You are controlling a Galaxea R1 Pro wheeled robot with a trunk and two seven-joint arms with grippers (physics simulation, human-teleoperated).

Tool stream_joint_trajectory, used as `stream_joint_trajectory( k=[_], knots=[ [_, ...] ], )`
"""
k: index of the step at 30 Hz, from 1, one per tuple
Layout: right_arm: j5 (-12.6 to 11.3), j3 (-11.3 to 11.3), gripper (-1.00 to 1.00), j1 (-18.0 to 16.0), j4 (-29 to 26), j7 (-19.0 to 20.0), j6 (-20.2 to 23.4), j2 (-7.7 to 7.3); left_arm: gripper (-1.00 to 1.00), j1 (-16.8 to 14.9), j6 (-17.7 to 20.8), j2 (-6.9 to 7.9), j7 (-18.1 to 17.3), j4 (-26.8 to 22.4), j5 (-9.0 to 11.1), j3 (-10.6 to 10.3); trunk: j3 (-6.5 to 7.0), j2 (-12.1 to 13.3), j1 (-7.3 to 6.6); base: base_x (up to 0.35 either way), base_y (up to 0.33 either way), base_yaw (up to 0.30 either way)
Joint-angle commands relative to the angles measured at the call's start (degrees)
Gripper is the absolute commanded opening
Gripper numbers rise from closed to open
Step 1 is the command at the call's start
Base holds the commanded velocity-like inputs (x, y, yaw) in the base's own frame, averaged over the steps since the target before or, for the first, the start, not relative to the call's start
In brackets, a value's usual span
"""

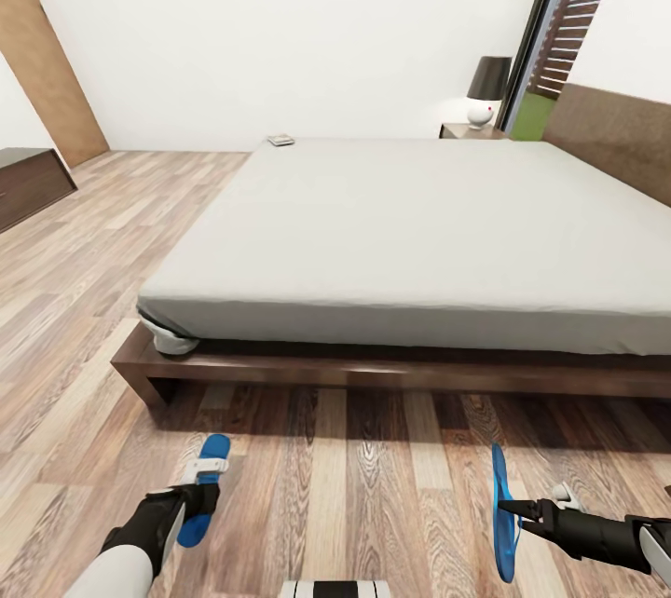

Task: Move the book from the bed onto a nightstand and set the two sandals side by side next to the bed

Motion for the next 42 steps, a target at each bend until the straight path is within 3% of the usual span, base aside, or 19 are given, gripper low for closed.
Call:
stream_joint_trajectory(
  k=[1, 7, 36, 42],
  knots=[
    [-0.2, -0.1, -1.00, 0.0, 0.0, 0.1, 0.4, 0.00, -1.00, 0.0, 0.1, -0.05, -0.5, -0.2, -0.5, 0.5, -0.05, 0.0, -0.01, 0.000, 0.000, 0.000],
    [-0.2, -0.1, -1.00, 0.0, 0.0, 0.1, 0.4, 0.00, -1.00, 0.0, 0.3, -0.02, -0.4, -0.2, -0.4, 0.5, -0.05, 0.0, -0.01, 0.000, 0.000, 0.000],
    [-0.2, -0.1, -1.00, 0.0, 0.0, 0.1, 0.4, 0.04, -1.00, 0.0, 0.1, -0.02, -0.5, -0.2, -0.5, 0.5, -6.47, -0.4, 0.74, 0.000, 0.000, 0.000],
    [-0.2, -0.1, -1.00, 0.0, 0.0, 0.1, 0.4, 0.02, -1.00, 0.0, -1.0, 0.51, -0.5, -0.2, -0.3, 0.5, -6.47, -0.4, 0.74, 0.000, 0.000, 0.000]
  ],
)
